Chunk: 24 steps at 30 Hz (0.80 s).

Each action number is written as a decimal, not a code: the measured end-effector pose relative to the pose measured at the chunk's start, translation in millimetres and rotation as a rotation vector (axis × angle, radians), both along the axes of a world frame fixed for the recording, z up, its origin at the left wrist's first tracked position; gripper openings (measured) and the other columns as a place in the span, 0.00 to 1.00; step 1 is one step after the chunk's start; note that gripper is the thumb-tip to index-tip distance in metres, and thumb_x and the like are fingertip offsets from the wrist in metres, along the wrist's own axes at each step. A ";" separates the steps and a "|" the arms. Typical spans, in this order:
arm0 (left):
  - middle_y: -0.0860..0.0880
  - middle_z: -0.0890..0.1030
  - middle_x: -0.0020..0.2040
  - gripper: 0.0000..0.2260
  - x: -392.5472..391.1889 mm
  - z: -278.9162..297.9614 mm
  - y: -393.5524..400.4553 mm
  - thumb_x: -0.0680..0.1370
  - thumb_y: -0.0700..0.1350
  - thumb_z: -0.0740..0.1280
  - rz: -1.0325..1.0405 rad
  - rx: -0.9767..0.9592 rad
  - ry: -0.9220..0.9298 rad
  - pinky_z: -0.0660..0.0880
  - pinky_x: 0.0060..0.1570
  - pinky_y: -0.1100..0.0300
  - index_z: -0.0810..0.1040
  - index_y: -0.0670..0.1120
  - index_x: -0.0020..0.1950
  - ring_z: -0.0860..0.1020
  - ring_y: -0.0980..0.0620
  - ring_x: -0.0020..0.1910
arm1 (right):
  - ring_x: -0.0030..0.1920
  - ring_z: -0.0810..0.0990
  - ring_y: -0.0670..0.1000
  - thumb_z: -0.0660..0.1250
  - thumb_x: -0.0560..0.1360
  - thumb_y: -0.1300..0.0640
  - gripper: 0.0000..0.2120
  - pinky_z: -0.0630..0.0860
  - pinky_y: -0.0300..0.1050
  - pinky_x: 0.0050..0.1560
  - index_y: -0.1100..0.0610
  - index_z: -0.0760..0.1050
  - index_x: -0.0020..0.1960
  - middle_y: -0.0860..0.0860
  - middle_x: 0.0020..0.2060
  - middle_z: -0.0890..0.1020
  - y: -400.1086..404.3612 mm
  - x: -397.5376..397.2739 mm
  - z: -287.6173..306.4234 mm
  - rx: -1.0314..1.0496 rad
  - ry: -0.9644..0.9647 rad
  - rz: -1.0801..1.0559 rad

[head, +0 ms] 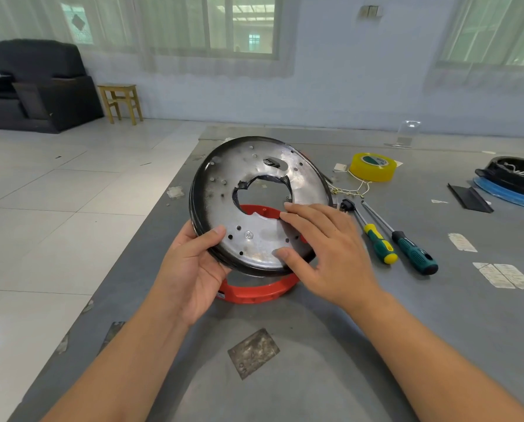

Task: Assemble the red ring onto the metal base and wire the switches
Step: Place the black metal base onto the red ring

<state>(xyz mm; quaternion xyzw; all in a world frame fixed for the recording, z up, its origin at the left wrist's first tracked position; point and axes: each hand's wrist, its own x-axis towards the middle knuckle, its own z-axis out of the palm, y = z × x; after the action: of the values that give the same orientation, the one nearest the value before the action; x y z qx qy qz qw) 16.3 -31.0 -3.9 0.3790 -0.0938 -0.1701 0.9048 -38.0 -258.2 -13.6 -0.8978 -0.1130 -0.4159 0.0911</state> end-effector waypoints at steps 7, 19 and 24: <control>0.38 0.83 0.65 0.24 -0.3 0.5 -2.7 0.75 0.35 0.68 0.030 -0.016 0.026 0.85 0.50 0.46 0.76 0.40 0.71 0.85 0.40 0.60 | 0.71 0.74 0.51 0.67 0.79 0.38 0.25 0.69 0.53 0.70 0.53 0.79 0.69 0.45 0.69 0.77 2.6 0.2 0.3 0.020 0.000 0.017; 0.44 0.82 0.69 0.16 -7.9 12.1 -10.9 0.80 0.38 0.69 0.076 -0.076 -0.191 0.81 0.61 0.52 0.79 0.48 0.68 0.81 0.46 0.68 | 0.83 0.45 0.45 0.48 0.84 0.36 0.34 0.48 0.52 0.82 0.50 0.48 0.84 0.43 0.83 0.48 4.4 -0.8 -7.3 0.006 0.294 0.005; 0.48 0.85 0.63 0.16 -13.8 21.4 -15.1 0.77 0.40 0.73 0.216 0.132 -0.490 0.78 0.68 0.48 0.83 0.56 0.61 0.81 0.46 0.67 | 0.82 0.45 0.41 0.51 0.84 0.36 0.34 0.48 0.47 0.80 0.48 0.45 0.84 0.40 0.83 0.46 -3.3 -2.4 -14.5 0.201 0.307 0.049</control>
<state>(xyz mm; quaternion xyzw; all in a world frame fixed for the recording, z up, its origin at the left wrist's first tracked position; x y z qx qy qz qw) 2.6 -46.1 17.5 0.4749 -0.2578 0.0182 0.8412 -40.4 -261.4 -28.1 -0.9341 -0.0775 -0.2808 0.2064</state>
